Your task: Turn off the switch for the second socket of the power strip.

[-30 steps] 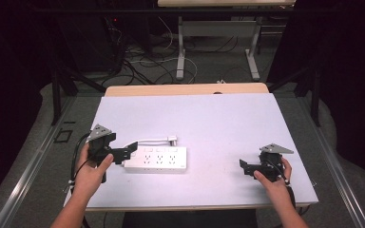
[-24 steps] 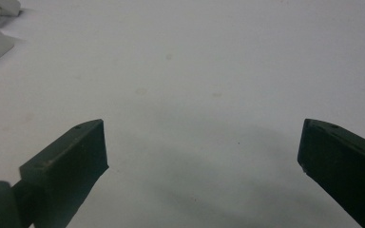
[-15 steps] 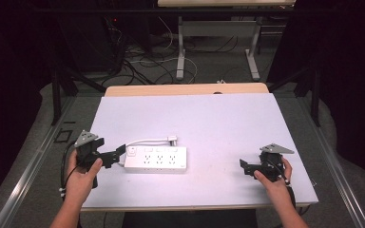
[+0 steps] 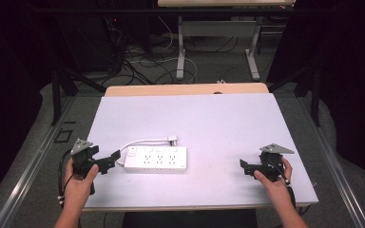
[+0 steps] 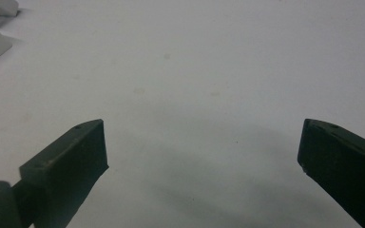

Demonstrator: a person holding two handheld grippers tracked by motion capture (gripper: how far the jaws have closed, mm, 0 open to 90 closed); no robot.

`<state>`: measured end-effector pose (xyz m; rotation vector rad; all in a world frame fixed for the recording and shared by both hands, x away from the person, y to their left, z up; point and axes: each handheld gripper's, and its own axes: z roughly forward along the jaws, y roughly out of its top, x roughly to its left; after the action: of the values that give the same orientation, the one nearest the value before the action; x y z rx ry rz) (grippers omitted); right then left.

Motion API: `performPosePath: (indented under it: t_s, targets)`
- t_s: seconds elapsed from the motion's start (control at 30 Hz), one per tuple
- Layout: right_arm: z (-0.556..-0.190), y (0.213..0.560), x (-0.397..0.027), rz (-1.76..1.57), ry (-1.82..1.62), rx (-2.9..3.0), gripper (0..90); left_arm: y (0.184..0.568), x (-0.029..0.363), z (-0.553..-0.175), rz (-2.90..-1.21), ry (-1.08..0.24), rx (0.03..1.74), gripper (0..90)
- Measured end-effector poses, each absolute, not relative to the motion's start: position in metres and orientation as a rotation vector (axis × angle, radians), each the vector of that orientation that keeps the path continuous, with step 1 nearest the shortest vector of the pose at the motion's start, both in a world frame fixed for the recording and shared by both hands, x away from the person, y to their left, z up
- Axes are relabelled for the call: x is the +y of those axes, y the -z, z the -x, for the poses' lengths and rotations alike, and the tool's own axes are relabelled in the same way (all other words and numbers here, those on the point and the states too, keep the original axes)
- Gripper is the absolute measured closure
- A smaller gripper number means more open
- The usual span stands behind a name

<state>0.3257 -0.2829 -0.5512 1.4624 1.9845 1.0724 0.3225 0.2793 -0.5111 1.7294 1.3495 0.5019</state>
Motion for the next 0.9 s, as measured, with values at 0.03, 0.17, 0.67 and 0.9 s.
performPosePath:
  t_s: [0.03, 0.17, 0.67, 0.9]
  targets:
    - [-0.326, 0.551, -0.283, -1.462, -1.071, 1.985, 2.2, 0.514, 0.280, -0.323, -1.726, -0.504, 1.353, 7.8]
    - [-0.326, 0.551, -0.283, -1.462, -1.071, 1.986, 2.2, 0.522, 0.286, -0.323, -1.711, -0.502, 1.376, 8.6]
    - [-0.326, 0.551, -0.283, -1.457, -1.072, 1.993, 2.2, 0.541, 0.296, -0.319, -1.686, -0.485, 1.420, 8.8]
    - [-0.326, 0.552, -0.283, -1.452, -1.075, 1.997, 2.2, 0.547, 0.298, -0.318, -1.702, -0.512, 1.434, 9.8]
